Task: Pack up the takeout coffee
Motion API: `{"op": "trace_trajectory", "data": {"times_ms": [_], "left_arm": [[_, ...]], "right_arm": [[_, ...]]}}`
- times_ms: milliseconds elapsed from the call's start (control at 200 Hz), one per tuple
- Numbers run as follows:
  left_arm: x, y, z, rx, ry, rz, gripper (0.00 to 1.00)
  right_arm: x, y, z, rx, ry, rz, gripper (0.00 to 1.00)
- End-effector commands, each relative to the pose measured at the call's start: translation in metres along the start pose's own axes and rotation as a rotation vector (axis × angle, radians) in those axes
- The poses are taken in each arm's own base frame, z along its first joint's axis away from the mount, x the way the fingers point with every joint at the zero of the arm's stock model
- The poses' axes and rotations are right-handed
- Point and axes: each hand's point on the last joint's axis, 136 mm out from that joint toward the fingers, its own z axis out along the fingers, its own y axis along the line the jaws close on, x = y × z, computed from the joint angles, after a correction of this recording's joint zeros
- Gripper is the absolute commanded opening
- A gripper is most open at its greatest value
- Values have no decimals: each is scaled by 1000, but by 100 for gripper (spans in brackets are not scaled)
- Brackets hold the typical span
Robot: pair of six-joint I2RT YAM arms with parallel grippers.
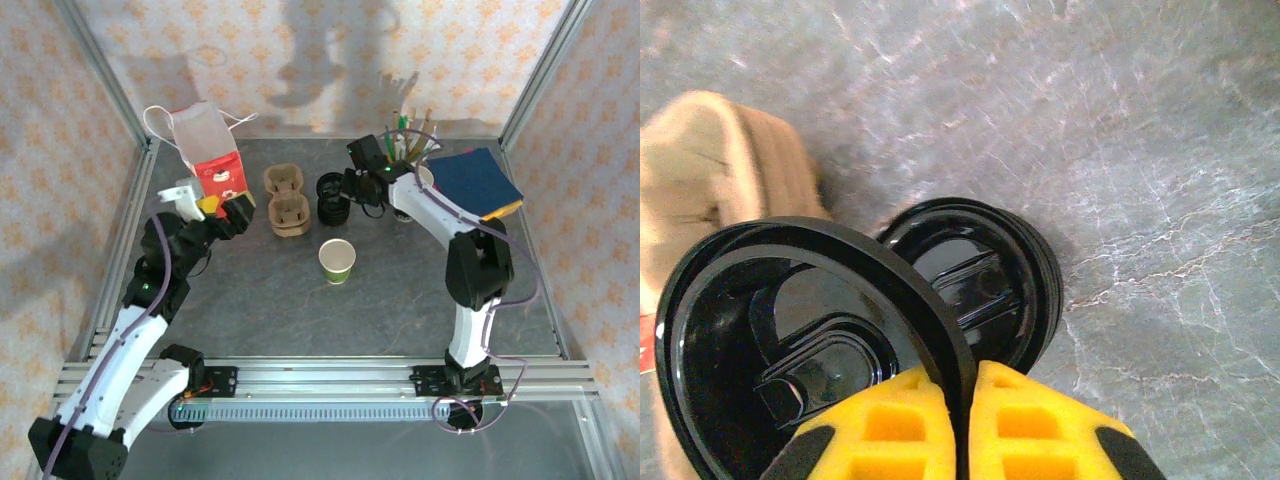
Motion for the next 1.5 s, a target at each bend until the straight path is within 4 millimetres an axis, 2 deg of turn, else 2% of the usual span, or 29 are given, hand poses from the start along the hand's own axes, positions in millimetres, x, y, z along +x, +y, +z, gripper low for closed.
{"op": "trace_trajectory", "data": {"times_ms": [0, 180, 330, 536, 596, 706, 836, 971, 1066, 1186, 1407, 1497], "left_arm": [[3, -24, 11, 96, 72, -21, 99], [25, -25, 46, 122, 202, -210, 99], [43, -55, 66, 312, 329, -328, 99], [66, -70, 83, 288, 394, -298, 99], [77, -70, 87, 276, 428, -315, 98], [88, -58, 93, 198, 442, -324, 97], [99, -59, 94, 211, 477, -344, 87], [105, -69, 93, 251, 506, -333, 67], [109, -77, 89, 268, 531, -311, 66], [110, -78, 86, 283, 532, -330, 60], [104, -89, 84, 345, 510, -357, 42], [100, -94, 84, 374, 503, -372, 37]], "right_arm": [[0, 9, -31, -71, -11, -41, 7], [25, 25, -56, -180, 62, -107, 7], [44, 39, -73, -251, 89, -137, 7], [68, 52, -81, -288, 120, -170, 7], [74, 53, -80, -290, 133, -180, 7], [79, 55, -79, -295, 143, -184, 7], [79, 60, -82, -309, 136, -183, 7], [76, 62, -85, -310, 124, -185, 7], [72, 63, -87, -308, 106, -184, 7], [69, 67, -89, -327, 89, -178, 7], [67, 71, -89, -347, 85, -182, 9], [66, 74, -92, -365, 70, -188, 10]]}}
